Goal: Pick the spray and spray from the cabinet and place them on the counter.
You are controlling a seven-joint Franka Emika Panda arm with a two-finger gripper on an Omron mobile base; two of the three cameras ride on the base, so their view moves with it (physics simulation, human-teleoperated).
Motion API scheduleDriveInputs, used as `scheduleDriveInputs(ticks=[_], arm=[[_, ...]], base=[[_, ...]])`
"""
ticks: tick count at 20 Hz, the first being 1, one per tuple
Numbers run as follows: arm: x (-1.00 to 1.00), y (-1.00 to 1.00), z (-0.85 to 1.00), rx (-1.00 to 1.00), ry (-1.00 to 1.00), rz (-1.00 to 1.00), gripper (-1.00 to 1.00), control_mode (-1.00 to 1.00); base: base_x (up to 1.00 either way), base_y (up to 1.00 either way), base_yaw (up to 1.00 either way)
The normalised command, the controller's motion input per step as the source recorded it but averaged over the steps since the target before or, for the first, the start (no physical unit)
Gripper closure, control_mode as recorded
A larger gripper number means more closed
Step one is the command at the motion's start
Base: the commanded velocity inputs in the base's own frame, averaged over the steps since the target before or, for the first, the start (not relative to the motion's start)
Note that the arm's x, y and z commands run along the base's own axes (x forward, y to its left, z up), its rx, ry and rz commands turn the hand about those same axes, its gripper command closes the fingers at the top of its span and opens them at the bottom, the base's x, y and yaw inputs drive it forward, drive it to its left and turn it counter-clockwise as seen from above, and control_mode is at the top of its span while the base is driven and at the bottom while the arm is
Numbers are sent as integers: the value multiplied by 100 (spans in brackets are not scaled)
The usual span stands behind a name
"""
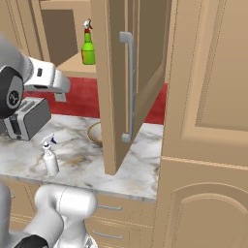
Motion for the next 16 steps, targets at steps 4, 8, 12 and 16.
scheduleDriveInputs(ticks=[4, 8, 12, 16], arm=[[34, 0, 11, 0, -1, 5, -100, -100], [36, -4, 11, 0, -1, 4, -100, -100], [40, -1, 3, 0, -5, 4, -100, -100], [35, -5, 0, 0, -15, 4, -100, -100]], base=[[0, 0, 0], [0, 0, 0], [0, 0, 0], [0, 0, 0]])
